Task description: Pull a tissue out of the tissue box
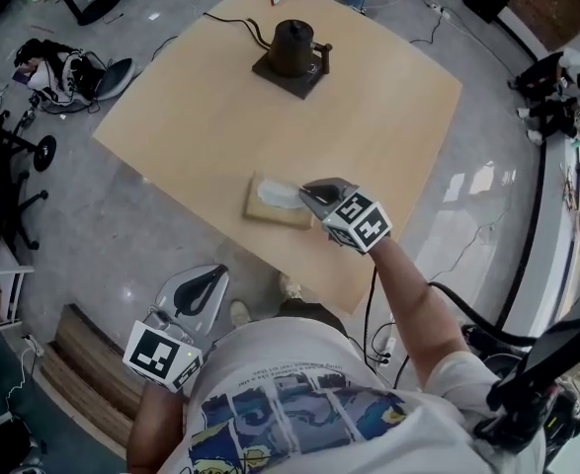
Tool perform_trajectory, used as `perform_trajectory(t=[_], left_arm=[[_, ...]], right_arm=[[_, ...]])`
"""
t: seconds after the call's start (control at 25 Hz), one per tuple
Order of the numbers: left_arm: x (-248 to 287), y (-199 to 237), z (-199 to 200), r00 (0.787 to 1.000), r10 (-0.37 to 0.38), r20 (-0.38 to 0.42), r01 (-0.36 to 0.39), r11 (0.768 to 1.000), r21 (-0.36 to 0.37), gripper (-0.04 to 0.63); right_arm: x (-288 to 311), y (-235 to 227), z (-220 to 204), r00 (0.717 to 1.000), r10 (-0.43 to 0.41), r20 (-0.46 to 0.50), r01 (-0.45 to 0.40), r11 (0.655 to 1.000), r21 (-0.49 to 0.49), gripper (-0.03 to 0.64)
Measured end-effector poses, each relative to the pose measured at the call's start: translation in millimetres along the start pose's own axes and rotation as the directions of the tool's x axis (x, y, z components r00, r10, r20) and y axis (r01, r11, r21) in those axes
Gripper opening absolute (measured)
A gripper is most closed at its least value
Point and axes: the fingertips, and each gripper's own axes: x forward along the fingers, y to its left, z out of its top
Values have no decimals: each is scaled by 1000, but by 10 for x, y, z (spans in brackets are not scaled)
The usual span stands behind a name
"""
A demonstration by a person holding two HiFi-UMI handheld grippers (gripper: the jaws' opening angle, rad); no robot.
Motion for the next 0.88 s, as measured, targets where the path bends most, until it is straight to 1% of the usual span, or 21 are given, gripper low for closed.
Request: perform_trajectory(t=[0.2,0.4,0.72,0.88], left_arm=[[-72,-2,13,999,-35,7,35,999,11,3],[-162,10,14,998,-62,15,61,998,14,3],[-317,-30,-16,995,-99,30,98,995,23,3],[-489,-35,-59,992,-118,36,117,993,31,3]], right_arm=[[-118,122,115,999,-44,14,44,999,-15,3],[-189,237,220,996,-90,26,92,994,-53,3],[-389,339,332,983,-171,58,175,982,-67,3],[-475,487,418,975,-210,72,215,974,-72,3]])
